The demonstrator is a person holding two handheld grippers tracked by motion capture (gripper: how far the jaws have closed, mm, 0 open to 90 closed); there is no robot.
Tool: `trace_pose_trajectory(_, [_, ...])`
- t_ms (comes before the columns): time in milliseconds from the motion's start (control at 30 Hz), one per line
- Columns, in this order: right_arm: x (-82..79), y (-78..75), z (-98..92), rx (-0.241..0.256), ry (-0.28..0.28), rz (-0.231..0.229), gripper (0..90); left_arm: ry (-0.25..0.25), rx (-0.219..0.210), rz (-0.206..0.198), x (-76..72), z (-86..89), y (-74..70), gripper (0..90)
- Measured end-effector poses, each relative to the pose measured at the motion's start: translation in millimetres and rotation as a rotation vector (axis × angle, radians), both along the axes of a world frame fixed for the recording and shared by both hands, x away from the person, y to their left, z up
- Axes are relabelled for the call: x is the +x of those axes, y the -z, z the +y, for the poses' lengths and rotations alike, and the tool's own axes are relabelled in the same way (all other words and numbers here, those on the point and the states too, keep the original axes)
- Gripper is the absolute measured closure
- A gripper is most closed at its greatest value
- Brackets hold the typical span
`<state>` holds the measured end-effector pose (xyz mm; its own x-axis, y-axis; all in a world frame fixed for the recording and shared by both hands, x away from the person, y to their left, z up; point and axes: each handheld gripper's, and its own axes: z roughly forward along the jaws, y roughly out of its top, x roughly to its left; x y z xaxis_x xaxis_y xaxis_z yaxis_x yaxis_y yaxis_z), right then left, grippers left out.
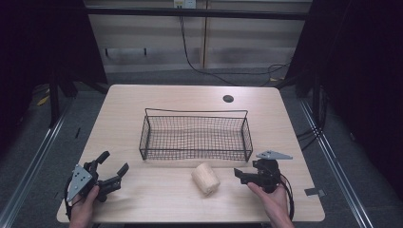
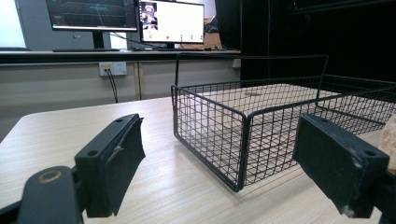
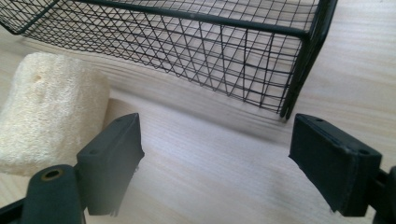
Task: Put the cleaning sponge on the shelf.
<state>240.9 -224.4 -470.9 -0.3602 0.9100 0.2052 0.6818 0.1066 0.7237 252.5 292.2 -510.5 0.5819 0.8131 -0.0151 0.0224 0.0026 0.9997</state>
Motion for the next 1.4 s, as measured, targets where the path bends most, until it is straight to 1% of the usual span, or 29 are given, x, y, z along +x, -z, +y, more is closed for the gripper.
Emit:
trace_pose_trajectory(33, [-0.2, -0.1, 0.3, -0.003, 0.003, 0.002, 16.6, -0.011, 0.002, -0.001, -0.3, 0.2, 0.0, 15.8])
trace_pose_trajectory(67, [-0.2, -0.1, 0.6, -0.007, 0.001, 0.007, 16.6, -0.012, 0.002, -0.001, -0.3, 0.2, 0.0, 15.8])
trace_pose_trajectory(100, [-0.4, -0.2, 0.8, 0.0, 0.0, 0.019, 16.6, -0.012, 0.002, -0.001, -0.3, 0.2, 0.0, 15.7])
trace_pose_trajectory(133, [-0.4, -0.2, 0.8, 0.0, 0.0, 0.019, 16.6, 0.0, 0.0, 0.0, 0.0, 0.0, 0.0, 15.7])
trace_pose_trajectory(167, [0.2, -0.2, 0.1, 0.011, -0.009, 0.027, 18.8, -0.011, 0.005, -0.002, -0.5, 0.6, 0.0, 15.7])
trace_pose_trajectory(233, [0.3, -0.4, 0.0, 0.018, -0.016, 0.025, 19.0, -0.012, 0.006, -0.002, -0.5, 0.6, 0.0, 15.7])
trace_pose_trajectory(300, [-0.6, -3.9, 0.8, 0.015, -0.025, 0.005, 23.0, -0.012, 0.005, -0.003, -0.5, 0.6, 0.0, 15.7])
trace_pose_trajectory(333, [-0.9, -5.2, 0.8, 0.021, -0.035, -0.007, 24.6, -0.012, 0.0, -0.003, -0.4, 0.3, 0.0, 15.7])
trace_pose_trajectory(367, [-1.0, -6.8, 0.9, 0.038, -0.036, -0.001, 27.1, -0.012, 0.0, -0.003, -0.4, 0.3, 0.0, 15.8])
trace_pose_trajectory(400, [-0.4, -7.9, 0.6, 0.051, -0.04, 0.022, 28.2, -0.012, 0.004, -0.003, -0.5, 0.6, 0.0, 15.7])
trace_pose_trajectory(467, [0.1, -9.5, 1.1, 0.07, -0.051, 0.042, 28.8, -0.012, 0.0, -0.003, -0.4, 0.3, 0.0, 15.7])
trace_pose_trajectory(533, [0.1, -12.7, 1.3, 0.07, -0.053, 0.043, 32.6, -0.012, 0.0, -0.003, -0.5, 0.3, 0.0, 15.7])
trace_pose_trajectory(633, [0.1, -16.9, 0.7, 0.071, -0.062, 0.038, 35.5, -0.011, 0.004, -0.003, -0.5, 0.6, 0.0, 15.7])
trace_pose_trajectory(700, [0.1, -18.0, 0.6, 0.075, -0.065, 0.045, 35.8, -0.012, 0.005, -0.003, -0.5, 0.6, 0.0, 15.8])
trace_pose_trajectory(733, [0.2, -19.2, 1.0, 0.073, -0.08, 0.05, 38.7, -0.012, 0.0, -0.003, -0.5, 0.3, 0.1, 15.8])
trace_pose_trajectory(767, [0.2, -19.2, 1.0, 0.073, -0.08, 0.05, 38.7, -0.012, 0.0, -0.003, -0.5, 0.3, 0.1, 15.8])
trace_pose_trajectory(800, [0.4, -20.9, 2.6, 0.058, -0.084, 0.076, 42.7, -0.012, 0.0, -0.003, -0.5, 0.3, 0.0, 15.7])
trace_pose_trajectory(833, [0.1, -22.0, 3.5, 0.059, -0.09, 0.092, 42.7, -0.011, 0.004, -0.003, -0.5, 0.6, 0.0, 15.8])
trace_pose_trajectory(867, [0.5, -22.9, 4.1, 0.073, -0.098, 0.11, 42.0, -0.011, 0.005, -0.003, -0.5, 0.7, 0.0, 15.8])
trace_pose_trajectory(900, [0.5, -22.9, 4.1, 0.073, -0.098, 0.11, 42.0, -0.011, 0.005, -0.003, -0.5, 0.7, 0.0, 15.7])
trace_pose_trajectory(933, [0.3, -23.9, 6.5, 0.075, -0.102, 0.126, 36.6, -0.012, 0.003, -0.003, -0.5, 0.6, 0.0, 15.8])
trace_pose_trajectory(1000, [1.1, -23.3, 7.8, 0.074, -0.113, 0.147, 32.4, -0.012, 0.0, -0.003, -0.5, 0.3, 0.0, 15.7])
trace_pose_trajectory(1100, [1.5, -23.7, 9.4, 0.08, -0.134, 0.178, 31.9, -0.012, -0.001, -0.003, -0.5, 0.2, 0.0, 15.7])
trace_pose_trajectory(1167, [1.3, -25.1, 10.4, 0.08, -0.155, 0.188, 30.7, -0.012, 0.003, -0.003, -0.5, 0.6, 0.0, 15.8])
trace_pose_trajectory(1200, [1.3, -26.5, 11.6, 0.069, -0.158, 0.192, 30.4, -0.012, -0.001, -0.003, -0.4, 0.3, 0.0, 15.7])
trace_pose_trajectory(1233, [1.3, -26.5, 11.6, 0.069, -0.158, 0.192, 30.4, -0.012, -0.001, -0.003, -0.4, 0.2, 0.0, 15.7])
trace_pose_trajectory(1267, [1.4, -28.9, 14.0, 0.058, -0.174, 0.202, 28.8, -0.012, -0.001, -0.003, -0.5, 0.3, 0.0, 15.7])
trace_pose_trajectory(1400, [1.4, -32.4, 18.9, 0.05, -0.192, 0.205, 26.8, -0.012, 0.004, -0.003, -0.5, 0.6, 0.0, 15.7])
